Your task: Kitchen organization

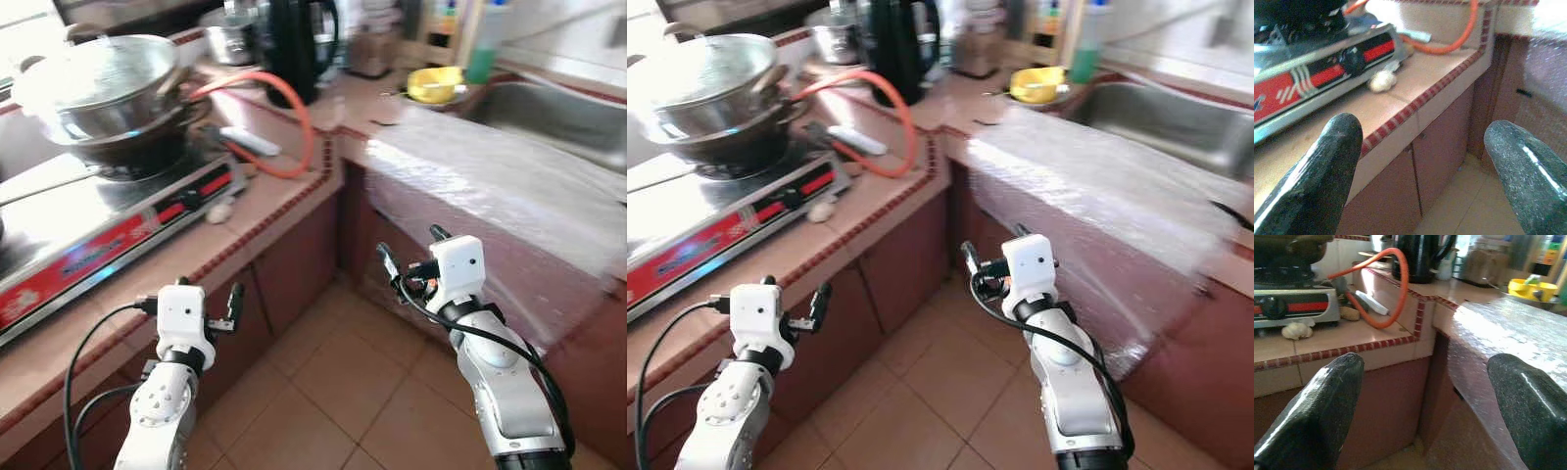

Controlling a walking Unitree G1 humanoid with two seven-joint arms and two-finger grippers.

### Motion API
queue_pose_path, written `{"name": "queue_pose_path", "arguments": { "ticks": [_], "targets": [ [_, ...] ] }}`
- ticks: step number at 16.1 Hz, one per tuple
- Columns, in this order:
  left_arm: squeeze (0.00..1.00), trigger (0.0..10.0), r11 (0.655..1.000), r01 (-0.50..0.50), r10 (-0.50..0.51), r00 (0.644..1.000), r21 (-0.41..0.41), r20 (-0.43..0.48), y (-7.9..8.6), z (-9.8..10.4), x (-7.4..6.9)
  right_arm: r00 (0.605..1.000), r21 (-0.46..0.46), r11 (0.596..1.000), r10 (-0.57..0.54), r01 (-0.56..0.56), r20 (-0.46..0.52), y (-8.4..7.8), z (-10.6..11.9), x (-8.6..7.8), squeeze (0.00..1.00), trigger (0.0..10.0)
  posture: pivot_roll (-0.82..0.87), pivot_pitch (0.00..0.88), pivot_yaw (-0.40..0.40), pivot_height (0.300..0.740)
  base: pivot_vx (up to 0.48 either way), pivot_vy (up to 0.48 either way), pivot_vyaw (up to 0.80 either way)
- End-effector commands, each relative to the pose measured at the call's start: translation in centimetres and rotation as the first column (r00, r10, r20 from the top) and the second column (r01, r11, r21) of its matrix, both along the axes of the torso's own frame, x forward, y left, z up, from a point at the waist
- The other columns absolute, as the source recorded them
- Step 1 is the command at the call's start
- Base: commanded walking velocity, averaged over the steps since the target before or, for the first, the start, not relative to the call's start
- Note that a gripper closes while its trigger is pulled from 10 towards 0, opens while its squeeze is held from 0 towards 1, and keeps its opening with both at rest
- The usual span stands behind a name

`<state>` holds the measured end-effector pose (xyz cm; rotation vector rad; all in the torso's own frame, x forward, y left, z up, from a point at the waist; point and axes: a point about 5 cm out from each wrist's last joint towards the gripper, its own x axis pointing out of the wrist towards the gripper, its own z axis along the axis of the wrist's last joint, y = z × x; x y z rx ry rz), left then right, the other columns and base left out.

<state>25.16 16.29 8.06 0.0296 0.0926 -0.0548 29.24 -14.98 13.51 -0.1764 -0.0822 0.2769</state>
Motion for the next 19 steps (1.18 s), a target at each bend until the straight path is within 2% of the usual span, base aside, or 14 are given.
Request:
{"name": "queue_pose_path", "arguments": {
  "ticks": [1,4,10,12,16,19],
  "targets": [
    [0.00,10.0,1.000,-0.018,0.018,1.000,0.016,-0.016,0.3,0.0,0.1,1.000,0.006,1.000,-0.012,0.012,0.011,-0.3,0.2,0.1,0.00,10.0,-0.18,0.055,0.084,0.740,0.000,0.000,0.79],
    [0.00,10.0,0.998,-0.044,0.044,0.999,0.050,-0.001,0.6,0.2,0.1,1.000,0.000,1.000,-0.009,0.009,0.015,-0.4,0.2,0.0,0.00,10.0,-0.18,0.056,0.084,0.740,0.000,0.000,0.79],
    [0.00,10.0,0.996,-0.085,0.086,0.996,0.039,-0.006,0.3,-0.1,-0.2,0.999,-0.015,0.999,0.039,-0.039,0.011,-0.1,0.3,0.0,0.00,10.0,-0.18,0.065,0.067,0.740,0.000,0.000,0.78],
    [0.00,10.0,0.994,-0.107,0.107,0.994,0.014,0.008,0.3,0.1,-0.3,0.998,-0.018,0.998,0.067,-0.067,0.008,0.1,0.5,0.1,0.00,10.0,-0.18,0.064,0.050,0.740,0.000,0.000,0.00],
    [0.00,10.0,0.985,-0.165,0.164,0.986,0.047,0.020,0.5,0.1,-0.3,0.993,-0.007,0.993,0.120,-0.120,0.007,0.6,0.9,0.7,0.00,10.0,-0.16,0.057,0.023,0.740,0.000,0.000,0.00],
    [0.00,10.0,0.976,-0.211,0.209,0.977,0.060,0.039,0.4,0.2,-0.4,0.983,-0.007,0.983,0.185,-0.185,0.000,1.6,1.1,1.2,0.00,10.0,-0.11,0.042,-0.032,0.740,0.000,0.000,0.00]
  ]
}}
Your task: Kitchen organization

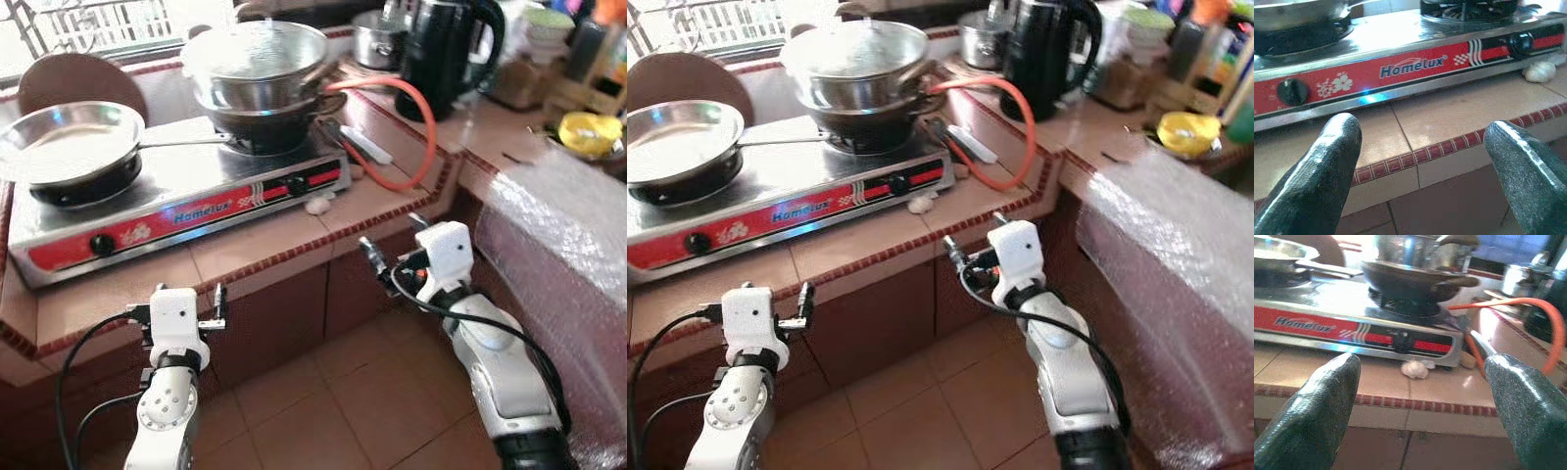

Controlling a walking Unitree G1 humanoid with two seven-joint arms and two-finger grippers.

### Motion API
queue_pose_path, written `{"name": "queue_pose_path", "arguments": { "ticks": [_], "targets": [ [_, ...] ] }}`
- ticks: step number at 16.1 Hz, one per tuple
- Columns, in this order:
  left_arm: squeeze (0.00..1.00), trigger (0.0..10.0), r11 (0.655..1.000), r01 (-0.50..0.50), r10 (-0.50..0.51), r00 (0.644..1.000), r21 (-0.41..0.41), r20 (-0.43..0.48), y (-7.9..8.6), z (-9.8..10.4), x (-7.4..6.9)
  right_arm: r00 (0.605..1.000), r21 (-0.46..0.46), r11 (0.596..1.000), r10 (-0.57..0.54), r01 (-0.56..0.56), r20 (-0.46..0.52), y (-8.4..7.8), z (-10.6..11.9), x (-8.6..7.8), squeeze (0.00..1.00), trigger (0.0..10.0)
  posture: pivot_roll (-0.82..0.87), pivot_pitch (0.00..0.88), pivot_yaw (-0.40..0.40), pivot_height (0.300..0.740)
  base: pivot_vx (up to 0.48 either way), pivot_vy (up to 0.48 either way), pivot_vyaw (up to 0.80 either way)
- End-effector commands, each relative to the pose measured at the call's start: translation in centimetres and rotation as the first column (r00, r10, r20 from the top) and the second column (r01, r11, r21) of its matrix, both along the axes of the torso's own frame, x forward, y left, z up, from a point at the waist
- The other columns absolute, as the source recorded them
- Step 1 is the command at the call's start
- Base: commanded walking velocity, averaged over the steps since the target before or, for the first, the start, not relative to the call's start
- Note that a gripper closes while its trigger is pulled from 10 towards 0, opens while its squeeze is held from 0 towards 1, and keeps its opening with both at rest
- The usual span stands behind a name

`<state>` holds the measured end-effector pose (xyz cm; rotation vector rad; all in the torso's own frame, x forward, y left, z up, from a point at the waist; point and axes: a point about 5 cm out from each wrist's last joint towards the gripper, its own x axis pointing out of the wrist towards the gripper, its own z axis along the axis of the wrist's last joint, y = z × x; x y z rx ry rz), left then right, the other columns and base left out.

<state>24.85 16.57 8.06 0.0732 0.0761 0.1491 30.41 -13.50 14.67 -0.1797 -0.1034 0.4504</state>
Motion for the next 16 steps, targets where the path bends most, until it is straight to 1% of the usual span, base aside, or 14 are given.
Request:
{"name": "queue_pose_path", "arguments": {
  "ticks": [1,3,5,6,7,8,11,13,16],
  "targets": [
    [0.00,10.0,1.000,-0.022,0.022,1.000,0.004,0.011,0.1,0.1,-0.1,1.000,0.002,1.000,0.025,-0.025,-0.008,0.3,0.0,0.2,0.00,10.0,-0.11,0.042,-0.032,0.740,0.000,0.000,0.00],
    [0.00,10.0,1.000,-0.031,0.031,0.999,0.001,0.012,0.1,0.1,-0.4,0.998,-0.001,0.998,0.056,-0.056,-0.003,0.9,0.2,0.5,0.00,10.0,-0.10,0.038,-0.043,0.740,0.000,0.000,0.00],
    [0.00,10.0,1.000,-0.026,0.026,1.000,0.008,0.011,-0.1,0.0,-0.4,0.998,0.002,0.998,0.056,-0.056,0.000,1.0,0.3,0.7,0.00,10.0,-0.10,0.039,-0.034,0.740,0.000,0.000,0.00],
    [0.00,10.0,0.999,-0.017,0.016,1.000,0.034,0.016,-0.2,0.3,-0.1,1.000,0.005,1.000,0.025,-0.025,0.008,0.7,0.2,0.6,0.00,10.0,-0.12,0.044,-0.014,0.740,0.000,0.000,0.00],
    [0.00,10.0,0.999,-0.017,0.017,1.000,0.040,0.018,-0.1,0.3,-0.1,1.000,0.005,1.000,0.017,-0.017,0.009,0.7,0.2,0.6,0.00,10.0,-0.12,0.044,-0.014,0.740,0.000,0.000,0.00],
    [0.00,10.0,0.999,0.014,-0.015,1.000,0.045,0.019,-0.1,0.5,0.2,0.999,0.012,0.999,-0.034,0.034,0.018,0.2,0.0,0.3,0.00,10.0,-0.13,0.046,0.010,0.740,0.000,0.000,0.00],
    [0.00,10.0,0.996,0.080,-0.081,0.997,0.037,0.016,0.0,0.7,0.8,0.993,0.015,0.993,-0.117,0.116,0.030,-0.6,-0.4,-0.2,0.00,10.0,-0.15,0.049,0.041,0.740,0.000,0.000,0.00],
    [0.00,10.0,0.994,0.099,-0.100,0.995,0.049,0.018,-0.3,0.9,1.4,0.984,0.018,0.985,-0.172,0.171,0.039,-1.4,-0.5,-0.3,0.00,10.0,-0.17,0.048,0.066,0.740,0.000,0.000,0.00],
    [0.00,10.0,0.991,0.112,-0.114,0.993,0.066,0.018,-0.5,1.1,2.2,0.974,0.032,0.975,-0.221,0.219,0.043,-1.9,-0.6,-0.5,0.00,10.0,-0.20,0.051,0.099,0.740,0.000,0.000,0.00]
  ]
}}
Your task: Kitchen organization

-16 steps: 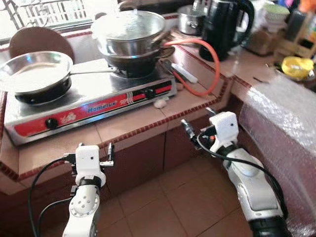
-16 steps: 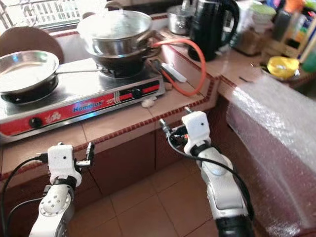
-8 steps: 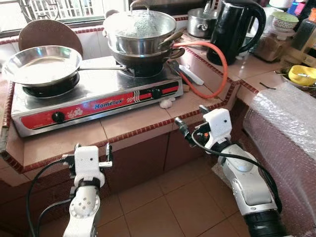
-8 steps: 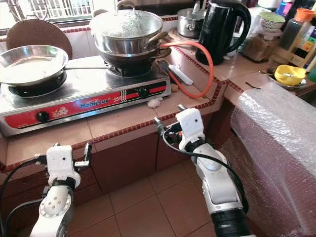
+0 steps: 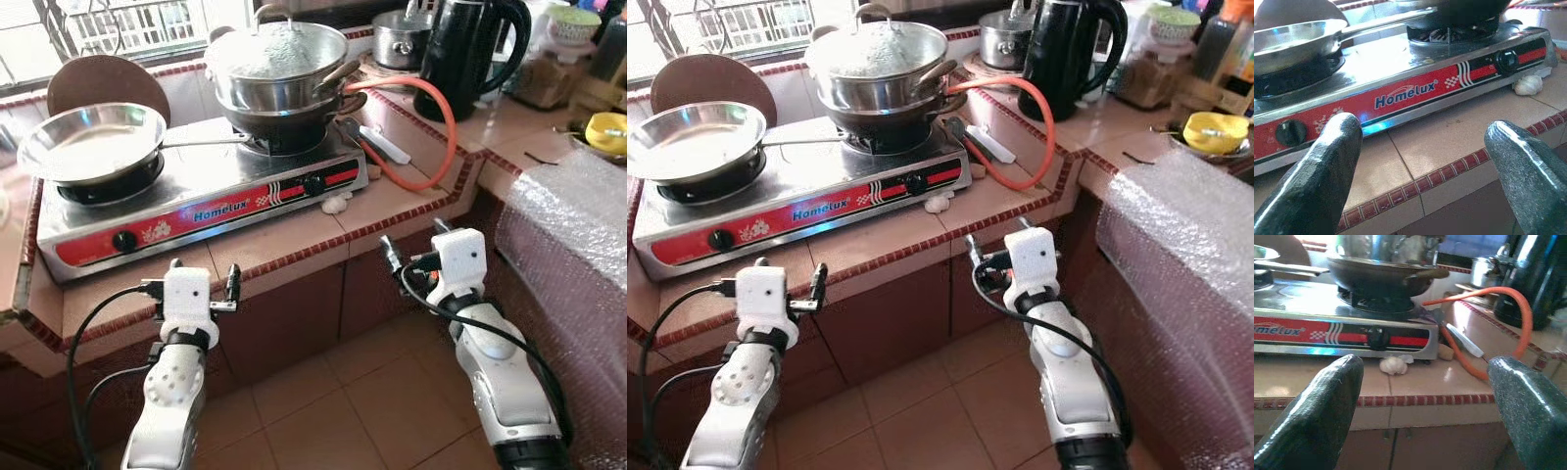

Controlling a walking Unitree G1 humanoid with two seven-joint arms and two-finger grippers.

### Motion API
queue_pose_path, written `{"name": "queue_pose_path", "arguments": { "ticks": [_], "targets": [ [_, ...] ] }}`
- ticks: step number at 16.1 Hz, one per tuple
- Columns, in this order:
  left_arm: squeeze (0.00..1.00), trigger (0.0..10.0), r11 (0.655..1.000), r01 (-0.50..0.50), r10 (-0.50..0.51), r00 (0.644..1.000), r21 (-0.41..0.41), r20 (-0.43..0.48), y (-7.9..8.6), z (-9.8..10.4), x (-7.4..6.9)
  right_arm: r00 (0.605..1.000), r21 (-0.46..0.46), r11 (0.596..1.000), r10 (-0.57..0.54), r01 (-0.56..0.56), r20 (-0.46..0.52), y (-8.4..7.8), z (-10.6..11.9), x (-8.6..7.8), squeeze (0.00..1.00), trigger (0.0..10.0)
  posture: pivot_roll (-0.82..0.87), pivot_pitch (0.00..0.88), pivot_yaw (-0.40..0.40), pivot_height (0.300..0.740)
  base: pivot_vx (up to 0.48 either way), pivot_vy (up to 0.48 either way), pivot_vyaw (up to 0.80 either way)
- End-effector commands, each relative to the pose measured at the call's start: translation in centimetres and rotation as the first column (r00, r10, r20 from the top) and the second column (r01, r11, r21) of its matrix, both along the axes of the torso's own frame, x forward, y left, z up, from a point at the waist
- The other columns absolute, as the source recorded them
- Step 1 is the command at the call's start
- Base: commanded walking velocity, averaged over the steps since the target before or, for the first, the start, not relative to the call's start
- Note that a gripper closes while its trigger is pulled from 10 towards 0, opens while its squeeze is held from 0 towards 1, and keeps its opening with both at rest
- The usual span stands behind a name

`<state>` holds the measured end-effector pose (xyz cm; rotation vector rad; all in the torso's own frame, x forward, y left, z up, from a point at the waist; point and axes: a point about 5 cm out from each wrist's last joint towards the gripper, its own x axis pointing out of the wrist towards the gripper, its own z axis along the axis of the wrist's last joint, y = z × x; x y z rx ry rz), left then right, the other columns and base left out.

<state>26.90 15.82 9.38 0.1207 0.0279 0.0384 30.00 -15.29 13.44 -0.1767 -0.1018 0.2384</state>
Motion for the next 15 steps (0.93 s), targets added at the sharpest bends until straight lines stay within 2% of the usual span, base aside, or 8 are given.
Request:
{"name": "queue_pose_path", "arguments": {
  "ticks": [1,2,6,7,10,12,14,15],
  "targets": [
    [0.00,10.0,1.000,-0.001,0.001,1.000,0.021,-0.018,0.2,-0.2,0.2,0.999,0.009,1.000,-0.016,0.016,0.033,-0.1,0.6,-0.1,0.00,10.0,-0.20,0.051,0.099,0.740,0.000,0.000,0.00],
    [0.00,10.0,1.000,0.001,0.000,1.000,0.015,-0.024,0.3,-0.2,0.5,0.999,0.011,0.999,-0.031,0.031,0.034,-0.1,0.4,-0.5,0.00,10.0,-0.21,0.053,0.120,0.740,0.000,0.000,0.00],
    [0.00,10.0,0.999,0.030,-0.029,0.999,0.023,-0.031,0.1,-0.6,0.2,0.999,0.008,0.999,-0.047,0.046,0.028,-0.3,-0.1,-0.8,0.00,10.0,-0.20,0.040,0.117,0.740,0.000,0.000,0.00],
    [0.00,10.0,0.996,0.071,-0.067,0.995,0.045,-0.072,-0.2,-1.7,-0.2,0.999,-0.019,0.999,-0.046,0.046,0.018,-0.4,-0.6,-1.0,0.00,10.0,-0.18,0.000,0.089,0.740,0.000,0.000,0.00],
    [0.00,10.0,0.996,0.090,-0.088,0.992,0.017,-0.089,-0.6,-2.1,-0.2,0.992,-0.069,0.991,-0.118,0.115,-0.040,-2.0,-2.3,-1.2,0.00,10.0,-0.19,0.000,0.062,0.740,0.000,0.000,0.00],
    [0.00,10.0,0.992,0.111,-0.105,0.989,0.053,-0.106,0.4,-2.5,0.5,0.992,-0.089,0.989,-0.124,0.121,-0.022,-0.9,-2.6,-0.3,0.00,10.0,-0.21,0.000,0.106,0.740,0.000,0.000,0.00],
    [0.00,10.0,0.996,0.055,-0.050,0.996,0.068,-0.074,1.9,-1.4,0.8,0.991,-0.038,0.990,-0.133,0.133,-0.014,-0.4,-2.0,0.4,0.00,10.0,-0.18,0.000,0.102,0.740,0.000,0.000,0.00],
    [0.00,10.0,0.996,0.033,-0.027,0.997,0.082,-0.072,2.4,-1.6,0.6,0.992,-0.040,0.992,-0.123,0.122,-0.018,-0.2,-2.2,0.3,0.00,10.0,-0.17,0.000,0.096,0.740,0.000,0.000,0.00]
  ]
}}
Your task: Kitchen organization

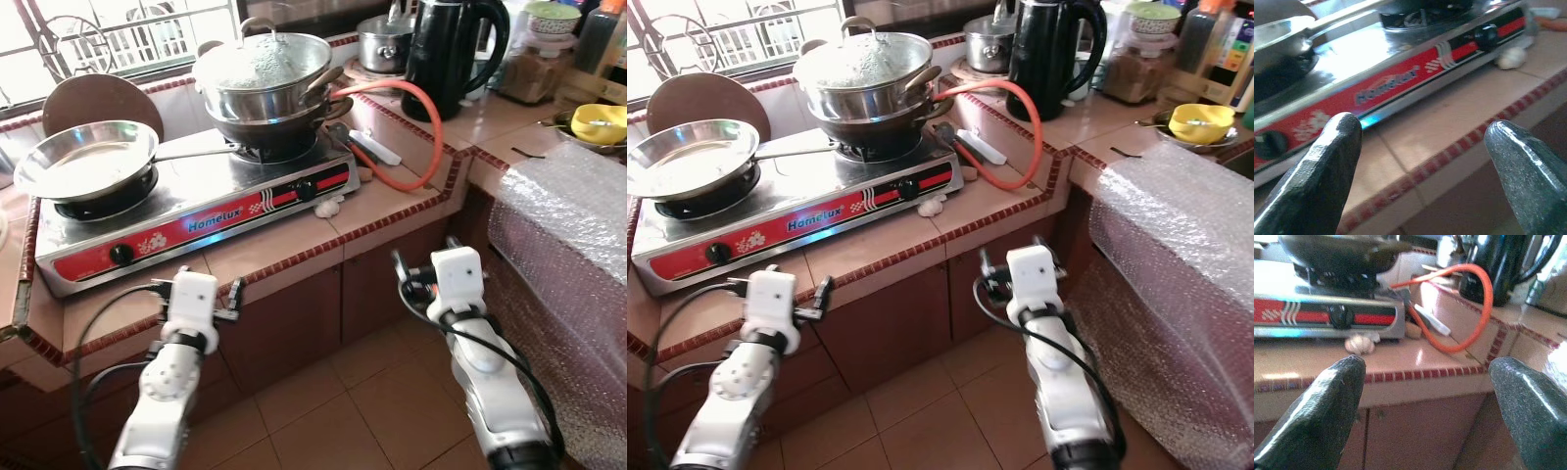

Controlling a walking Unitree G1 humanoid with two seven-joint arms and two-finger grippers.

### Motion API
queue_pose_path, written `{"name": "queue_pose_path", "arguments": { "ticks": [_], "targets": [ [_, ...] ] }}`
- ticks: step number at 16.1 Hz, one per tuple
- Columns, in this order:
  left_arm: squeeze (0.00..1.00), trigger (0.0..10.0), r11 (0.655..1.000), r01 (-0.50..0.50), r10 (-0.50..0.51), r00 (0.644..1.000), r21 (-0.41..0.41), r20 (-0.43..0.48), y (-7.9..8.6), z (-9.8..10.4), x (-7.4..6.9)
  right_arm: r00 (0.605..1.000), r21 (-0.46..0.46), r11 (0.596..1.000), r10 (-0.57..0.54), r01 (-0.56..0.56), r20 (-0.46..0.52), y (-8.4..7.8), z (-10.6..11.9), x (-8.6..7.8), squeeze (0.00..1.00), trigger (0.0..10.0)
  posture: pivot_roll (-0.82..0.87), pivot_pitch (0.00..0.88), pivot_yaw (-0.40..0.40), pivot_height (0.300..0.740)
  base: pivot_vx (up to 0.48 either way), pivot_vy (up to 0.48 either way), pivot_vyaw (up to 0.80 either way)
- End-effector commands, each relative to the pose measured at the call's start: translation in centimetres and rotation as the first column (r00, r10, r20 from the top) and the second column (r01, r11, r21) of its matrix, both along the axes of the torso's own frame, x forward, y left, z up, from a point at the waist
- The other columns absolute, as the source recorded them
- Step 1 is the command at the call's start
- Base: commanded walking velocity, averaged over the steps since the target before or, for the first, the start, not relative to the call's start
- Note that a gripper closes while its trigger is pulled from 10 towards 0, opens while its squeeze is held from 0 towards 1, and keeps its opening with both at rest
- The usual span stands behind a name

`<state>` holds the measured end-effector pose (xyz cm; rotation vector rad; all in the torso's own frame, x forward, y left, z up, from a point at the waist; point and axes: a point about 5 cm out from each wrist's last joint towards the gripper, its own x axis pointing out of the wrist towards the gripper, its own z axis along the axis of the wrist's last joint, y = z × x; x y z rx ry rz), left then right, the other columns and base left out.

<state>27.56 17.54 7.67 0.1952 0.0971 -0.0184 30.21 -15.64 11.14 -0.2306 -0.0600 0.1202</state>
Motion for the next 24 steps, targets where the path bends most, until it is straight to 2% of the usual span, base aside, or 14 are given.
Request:
{"name": "queue_pose_path", "arguments": {
  "ticks": [1,3,5,7,8,10,11,16,19,24],
  "targets": [
    [0.00,10.0,0.992,-0.123,0.123,0.992,-0.023,-0.006,1.9,-0.3,-0.5,1.000,0.025,0.999,0.025,-0.025,0.003,0.3,0.3,0.0,0.00,10.0,-0.15,0.000,0.077,0.740,0.000,0.000,0.00],
    [0.00,10.0,0.981,-0.184,0.183,0.983,-0.065,-0.013,2.3,-0.7,-0.9,0.997,-0.006,0.997,0.072,-0.072,0.014,0.7,0.4,0.0,0.00,10.0,-0.16,0.000,0.077,0.740,0.000,0.000,0.00],
    [0.00,10.0,0.986,-0.144,0.144,0.990,-0.089,-0.002,1.1,-0.5,-0.9,0.998,0.016,0.998,0.063,-0.064,0.024,0.6,1.0,0.3,0.00,10.0,-0.19,0.000,0.088,0.740,0.000,0.000,0.00],
    [0.00,10.0,0.992,-0.053,0.053,0.999,-0.111,-0.002,-1.5,-0.7,-0.3,0.995,0.009,0.996,0.089,-0.090,0.045,1.0,1.2,0.6,0.00,10.0,-0.23,0.000,0.094,0.740,0.000,0.000,0.00],
    [0.00,10.0,0.992,-0.018,0.019,1.000,-0.123,0.008,-2.2,-0.4,0.0,0.996,0.024,0.997,0.067,-0.068,0.052,1.2,1.5,0.8,0.00,10.0,-0.23,0.000,0.074,0.740,0.000,0.000,0.00],
    [0.00,10.0,0.993,0.016,-0.012,0.999,-0.121,0.032,-3.0,0.0,0.2,0.996,0.031,0.997,0.065,-0.067,0.059,1.5,2.0,0.9,0.00,10.0,-0.23,0.000,0.058,0.740,0.000,0.000,0.00],
    [0.00,10.0,0.991,-0.001,0.005,1.000,-0.137,0.030,-3.2,-0.2,0.3,0.994,0.011,0.995,0.098,-0.098,0.054,1.8,1.9,0.9,0.00,10.0,-0.24,0.000,0.043,0.740,0.000,0.000,0.00],
    [0.00,10.0,0.984,-0.039,0.046,0.998,-0.176,0.035,-3.4,-0.3,0.7,0.992,0.007,0.994,0.112,-0.113,0.051,1.5,1.9,0.8,0.00,10.0,-0.26,0.000,0.038,0.740,0.000,0.000,0.00],
    [0.00,10.0,0.986,-0.038,0.051,0.996,-0.163,0.072,-3.6,0.5,1.7,0.988,-0.015,0.988,0.151,-0.151,0.023,1.7,1.5,0.8,0.00,10.0,-0.24,0.000,0.006,0.740,0.000,0.000,0.00],
    [0.00,10.0,0.977,-0.107,0.120,0.991,-0.185,0.061,-3.3,-0.2,0.9,0.980,-0.035,0.979,0.200,-0.199,0.012,2.0,1.7,1.3,0.00,10.0,-0.19,0.000,-0.053,0.740,0.000,0.000,0.00]
  ]
}}
